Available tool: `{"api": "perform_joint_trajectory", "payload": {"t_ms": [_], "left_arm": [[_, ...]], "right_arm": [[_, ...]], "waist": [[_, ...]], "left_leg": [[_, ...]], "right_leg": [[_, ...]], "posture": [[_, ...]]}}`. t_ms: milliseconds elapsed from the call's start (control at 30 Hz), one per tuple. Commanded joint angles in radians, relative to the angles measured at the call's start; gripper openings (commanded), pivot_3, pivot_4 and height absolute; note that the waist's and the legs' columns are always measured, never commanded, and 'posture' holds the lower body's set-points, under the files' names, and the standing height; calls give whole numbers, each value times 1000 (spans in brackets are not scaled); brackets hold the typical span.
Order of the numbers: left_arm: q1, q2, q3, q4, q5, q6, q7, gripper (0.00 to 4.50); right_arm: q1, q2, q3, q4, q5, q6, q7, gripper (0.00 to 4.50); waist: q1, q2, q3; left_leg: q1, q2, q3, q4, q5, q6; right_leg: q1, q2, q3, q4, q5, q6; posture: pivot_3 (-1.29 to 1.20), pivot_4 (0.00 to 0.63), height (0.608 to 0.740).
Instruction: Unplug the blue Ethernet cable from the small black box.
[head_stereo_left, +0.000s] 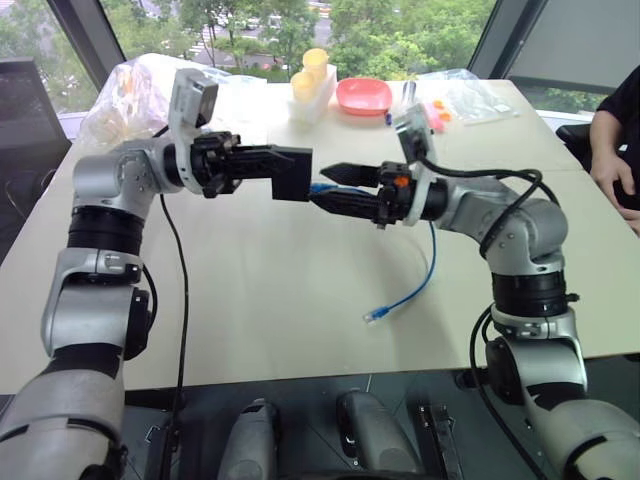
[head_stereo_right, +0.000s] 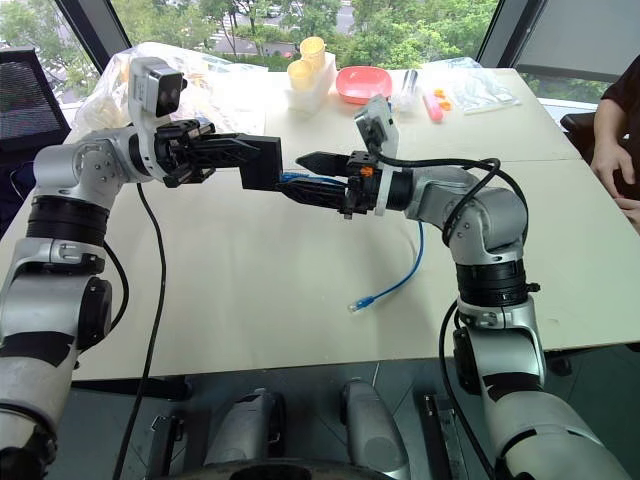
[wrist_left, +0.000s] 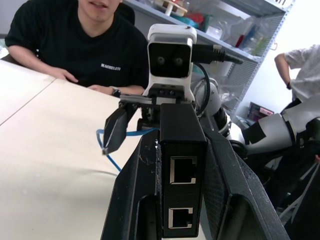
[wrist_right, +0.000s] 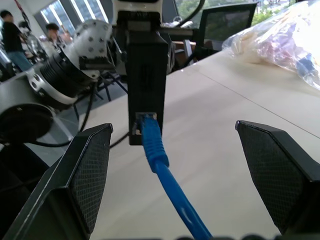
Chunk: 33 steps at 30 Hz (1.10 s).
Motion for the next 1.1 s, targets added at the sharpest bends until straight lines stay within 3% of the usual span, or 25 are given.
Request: {"api": "perform_joint_trajectory", "payload": {"t_ms": [33,300,400,600,633,1100], "left_arm": [[-14,11,14,-6,-6,-16,-5,478],[-16,5,19,-11,-8,-14,-5,478],[-14,5,21,-13,-8,-13,-5,478],[-9,3,22,-15,-3,-15,-5,478],[-8,3,22,-15,-2,-16,-5,478],[-32,5,41,24,13,-38,-5,478]], "right_arm": [[-11,-9,-15,-39,29,-7,-4,4113],[-2,3,7,-25,13,-35,-24,4113],[1,4,10,-24,17,-41,-27,3366],[2,8,19,-14,13,-59,-33,553],[3,7,20,-14,14,-60,-33,381],[19,-16,12,-21,49,-47,-6,384]], "waist": [[-1,0,0],[-1,0,0],[0,0,0],[-1,0,0],[0,0,0],[0,0,0]], "left_leg": [[0,0,0,0,0,0],[0,0,0,0,0,0],[0,0,0,0,0,0],[0,0,0,0,0,0],[0,0,0,0,0,0],[0,0,0,0,0,0]], "right_leg": [[0,0,0,0,0,0],[0,0,0,0,0,0],[0,0,0,0,0,0],[0,0,0,0,0,0],[0,0,0,0,0,0],[0,0,0,-1,0,0]], "posture": [[0,150,737],[0,150,737],[0,150,737],[0,150,737],[0,150,737],[0,150,737]]}}
